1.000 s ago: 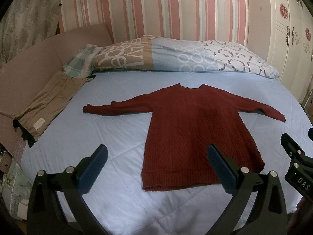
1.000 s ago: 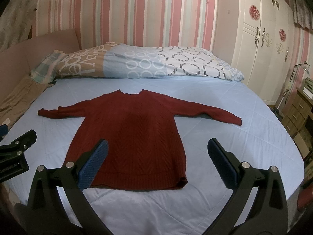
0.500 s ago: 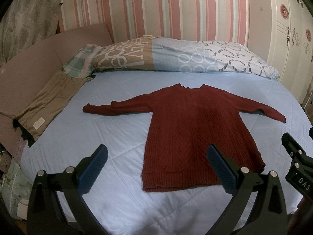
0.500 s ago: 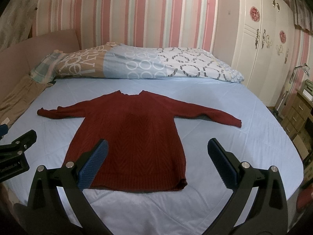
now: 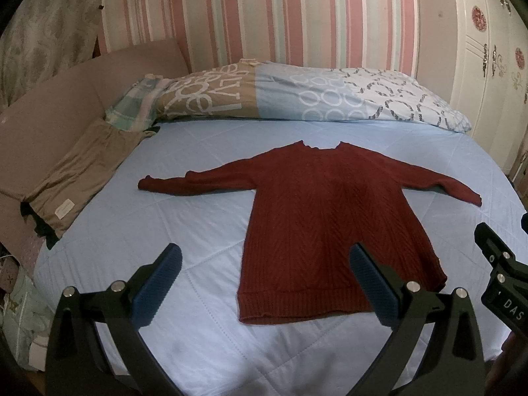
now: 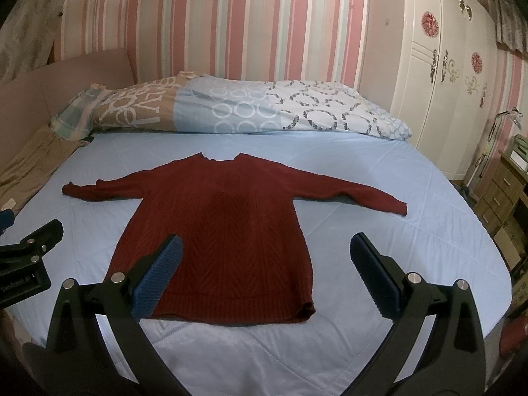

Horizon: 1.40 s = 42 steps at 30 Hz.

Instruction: Fold small clothes

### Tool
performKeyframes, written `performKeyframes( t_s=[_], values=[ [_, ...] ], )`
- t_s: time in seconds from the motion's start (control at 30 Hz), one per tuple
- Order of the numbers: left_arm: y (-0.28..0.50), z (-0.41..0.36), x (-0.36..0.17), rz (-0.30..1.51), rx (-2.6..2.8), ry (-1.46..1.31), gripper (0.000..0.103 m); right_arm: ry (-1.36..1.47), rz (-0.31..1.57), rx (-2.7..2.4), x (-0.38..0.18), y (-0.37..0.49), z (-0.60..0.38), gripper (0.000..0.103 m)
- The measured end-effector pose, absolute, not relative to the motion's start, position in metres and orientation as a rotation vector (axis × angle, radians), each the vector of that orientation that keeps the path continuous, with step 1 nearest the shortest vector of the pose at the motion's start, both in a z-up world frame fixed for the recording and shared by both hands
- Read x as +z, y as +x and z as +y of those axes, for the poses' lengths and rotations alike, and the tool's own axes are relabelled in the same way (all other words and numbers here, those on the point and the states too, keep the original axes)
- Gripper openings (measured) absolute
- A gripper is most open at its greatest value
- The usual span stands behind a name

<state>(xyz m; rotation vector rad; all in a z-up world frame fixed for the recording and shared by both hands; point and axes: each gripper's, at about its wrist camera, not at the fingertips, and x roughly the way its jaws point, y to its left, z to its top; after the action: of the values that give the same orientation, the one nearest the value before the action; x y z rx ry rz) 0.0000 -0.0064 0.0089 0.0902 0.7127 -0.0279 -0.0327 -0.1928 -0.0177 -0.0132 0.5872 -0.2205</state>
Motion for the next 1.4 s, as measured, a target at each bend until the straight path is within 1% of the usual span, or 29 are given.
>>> performKeyframes(
  t_s=[0.73, 0.93, 1.1, 1.3, 1.4],
  values=[
    [0.007, -0.004, -0.006, 0.719, -0.018, 0.094, 0.102, -0.023, 0.613, -0.218, -0.028, -0.021, -0.193, 0.100],
    [0.023, 0.006, -0.016, 0.740, 0.004, 0.128, 0.102, -0.027, 0.608, -0.214, -0.029, -0.007, -0.189, 0.100],
    [0.051, 0.029, -0.020, 0.757, 0.010, 0.112, 0.102, -0.025, 0.602, -0.168, -0.027, 0.025, -0.178, 0.100],
    [0.091, 0.063, -0.006, 0.668, 0.054, 0.118, 0.102, -0.037, 0.564, -0.126, -0.018, 0.079, -0.153, 0.100],
    [0.115, 0.078, -0.010, 0.679, 0.091, 0.134, 0.102, -0.049, 0.556, -0.111, -0.016, 0.110, -0.141, 0.100]
  ],
)
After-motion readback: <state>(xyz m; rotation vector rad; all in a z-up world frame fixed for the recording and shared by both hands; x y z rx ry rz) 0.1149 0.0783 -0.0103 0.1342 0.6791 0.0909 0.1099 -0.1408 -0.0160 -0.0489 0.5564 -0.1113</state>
